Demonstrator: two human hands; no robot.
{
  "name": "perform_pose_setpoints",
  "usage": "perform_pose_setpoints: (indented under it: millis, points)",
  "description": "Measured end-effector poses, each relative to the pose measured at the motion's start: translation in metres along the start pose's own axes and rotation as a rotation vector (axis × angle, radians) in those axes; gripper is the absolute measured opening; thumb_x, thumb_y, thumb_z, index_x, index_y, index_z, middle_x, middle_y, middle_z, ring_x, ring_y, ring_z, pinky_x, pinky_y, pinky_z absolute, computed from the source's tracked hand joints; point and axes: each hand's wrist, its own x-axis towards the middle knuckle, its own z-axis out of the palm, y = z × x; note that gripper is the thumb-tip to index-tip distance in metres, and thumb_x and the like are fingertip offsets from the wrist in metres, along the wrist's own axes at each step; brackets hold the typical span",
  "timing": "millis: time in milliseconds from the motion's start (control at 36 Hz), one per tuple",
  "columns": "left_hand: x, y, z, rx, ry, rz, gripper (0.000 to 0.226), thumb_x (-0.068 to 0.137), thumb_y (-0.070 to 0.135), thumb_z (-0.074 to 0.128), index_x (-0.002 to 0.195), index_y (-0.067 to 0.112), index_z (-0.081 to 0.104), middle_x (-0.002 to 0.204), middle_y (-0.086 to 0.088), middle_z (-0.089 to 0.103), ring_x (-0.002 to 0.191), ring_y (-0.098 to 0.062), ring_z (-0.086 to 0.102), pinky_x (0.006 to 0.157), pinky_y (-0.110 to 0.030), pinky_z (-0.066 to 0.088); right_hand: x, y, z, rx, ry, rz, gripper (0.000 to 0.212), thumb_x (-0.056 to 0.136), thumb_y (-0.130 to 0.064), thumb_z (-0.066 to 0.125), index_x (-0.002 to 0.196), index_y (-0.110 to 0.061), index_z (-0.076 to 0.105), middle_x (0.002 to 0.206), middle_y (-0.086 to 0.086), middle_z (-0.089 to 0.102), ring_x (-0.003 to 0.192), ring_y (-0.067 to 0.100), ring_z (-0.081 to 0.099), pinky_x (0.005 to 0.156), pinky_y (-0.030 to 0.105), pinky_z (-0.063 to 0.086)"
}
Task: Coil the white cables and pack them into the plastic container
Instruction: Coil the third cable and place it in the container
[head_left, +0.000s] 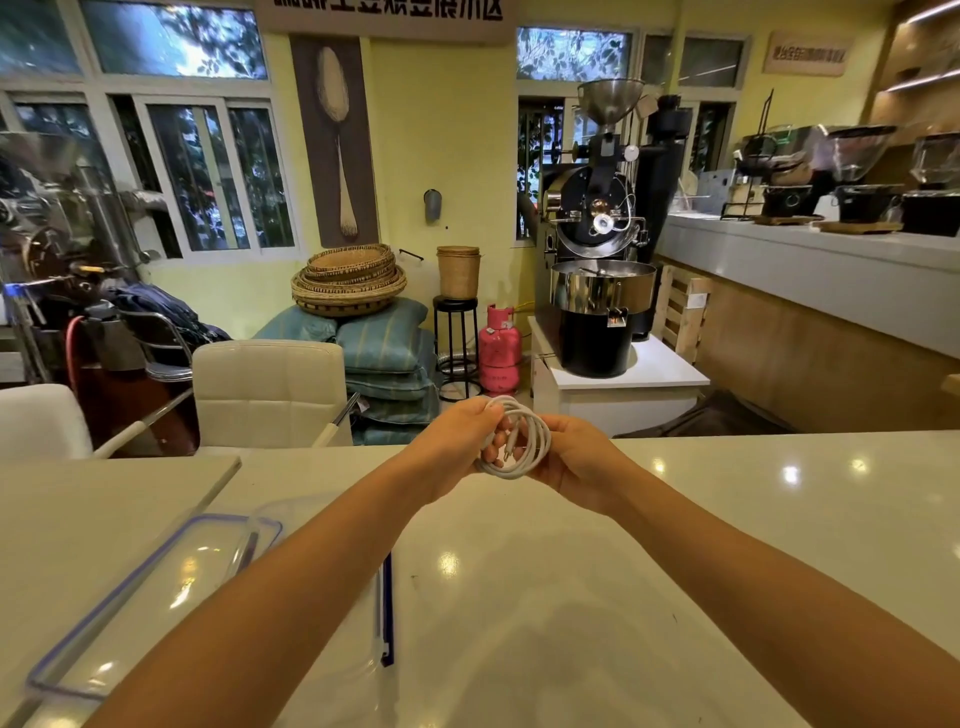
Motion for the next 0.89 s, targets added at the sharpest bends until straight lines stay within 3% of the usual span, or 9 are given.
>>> perform_pose_setpoints:
  millis: [111, 222, 333, 444, 500, 583, 722, 806, 889]
  points:
    - [0.001, 0.0, 0.003, 0.057, 0.064, 0.023, 0.032, 0.099, 0.017, 0.029, 0.071, 0.015, 0.043, 0.064, -0.002, 0.04, 0.057, -0.011, 0.037, 0.063, -0.024, 0.04, -0.001, 0.001, 0.003, 0.097, 0.007, -0.006, 0.027, 0.094, -0.003, 0.037, 0.089, -0.003, 0.063, 0.077, 0.009, 0.063, 0.068, 0.015, 0.061, 0.061, 0.02, 0.057]
    - [0.0, -0.001, 0.002, 0.075, 0.092, 0.036, 0.031, 0.098, 0.017, 0.029, 0.071, 0.015, 0.043, 0.065, -0.002, 0.04, 0.058, -0.011, 0.038, 0.065, -0.024, 0.041, 0.0, 0.001, 0.004, 0.171, 0.013, 0.009, 0.03, 0.092, -0.012, 0.037, 0.086, -0.005, 0.065, 0.073, 0.007, 0.063, 0.072, 0.017, 0.056, 0.072, 0.029, 0.05]
    - [0.0, -0.003, 0.0, 0.102, 0.114, 0.045, 0.029, 0.097, 0.016, 0.031, 0.072, 0.015, 0.045, 0.065, -0.002, 0.042, 0.058, -0.012, 0.039, 0.064, -0.024, 0.041, -0.001, -0.003, 0.006, 0.189, -0.05, 0.018, 0.025, 0.074, -0.018, 0.05, 0.09, -0.005, 0.064, 0.075, 0.007, 0.06, 0.077, 0.018, 0.051, 0.077, 0.031, 0.042]
    - [0.002, -0.005, -0.003, 0.09, 0.135, 0.045, 0.029, 0.098, 0.017, 0.032, 0.074, 0.015, 0.048, 0.065, -0.002, 0.042, 0.058, -0.012, 0.039, 0.063, -0.025, 0.041, 0.001, -0.003, 0.01, -0.008, -0.113, -0.043, 0.048, 0.072, 0.005, 0.055, 0.119, -0.003, 0.052, 0.097, 0.01, 0.055, 0.089, 0.02, 0.055, 0.079, 0.031, 0.049]
    - [0.003, -0.005, -0.003, 0.093, 0.157, 0.037, 0.023, 0.098, 0.016, 0.032, 0.082, 0.013, 0.048, 0.066, -0.003, 0.044, 0.058, -0.012, 0.041, 0.062, -0.026, 0.043, 0.002, -0.002, 0.015, -0.182, -0.037, -0.097, 0.048, 0.074, 0.016, 0.058, 0.113, -0.012, 0.056, 0.101, 0.01, 0.058, 0.093, 0.022, 0.058, 0.078, 0.029, 0.054]
    - [0.004, -0.007, -0.004, 0.095, 0.184, 0.04, 0.015, 0.097, 0.015, 0.032, 0.099, 0.012, 0.046, 0.068, -0.003, 0.045, 0.059, -0.012, 0.041, 0.061, -0.026, 0.043, 0.001, 0.0, 0.022, -0.48, 0.096, -0.242, 0.033, 0.083, 0.003, 0.058, 0.112, -0.011, 0.058, 0.086, 0.001, 0.059, 0.079, 0.014, 0.059, 0.071, 0.02, 0.054]
    - [0.005, -0.011, -0.008, 0.119, 0.218, 0.071, 0.017, 0.097, 0.014, 0.033, 0.099, 0.01, 0.05, 0.066, -0.002, 0.043, 0.058, -0.011, 0.038, 0.058, -0.025, 0.037, 0.004, 0.01, 0.028, -0.86, 0.247, -0.503, 0.026, 0.095, -0.014, 0.043, 0.112, -0.001, 0.058, 0.083, 0.006, 0.056, 0.063, 0.005, 0.047, 0.055, 0.012, 0.039]
    - [0.005, -0.014, -0.01, 0.103, 0.24, 0.085, 0.021, 0.098, 0.012, 0.032, 0.098, 0.008, 0.053, 0.065, -0.002, 0.042, 0.056, -0.011, 0.036, 0.057, -0.024, 0.034, 0.005, 0.015, 0.028, -1.032, 0.293, -0.585, 0.036, 0.097, -0.018, 0.039, 0.127, -0.003, 0.05, 0.09, 0.009, 0.057, 0.072, 0.009, 0.046, 0.06, 0.016, 0.03]
    - [0.005, -0.015, -0.012, 0.087, 0.265, 0.106, 0.023, 0.098, 0.011, 0.032, 0.095, 0.007, 0.055, 0.062, -0.003, 0.04, 0.054, -0.012, 0.034, 0.055, -0.024, 0.032, 0.005, 0.02, 0.027, -1.108, 0.305, -0.672, 0.045, 0.096, -0.017, 0.041, 0.14, -0.008, 0.035, 0.112, 0.017, 0.063, 0.094, 0.021, 0.056, 0.076, 0.014, 0.034]
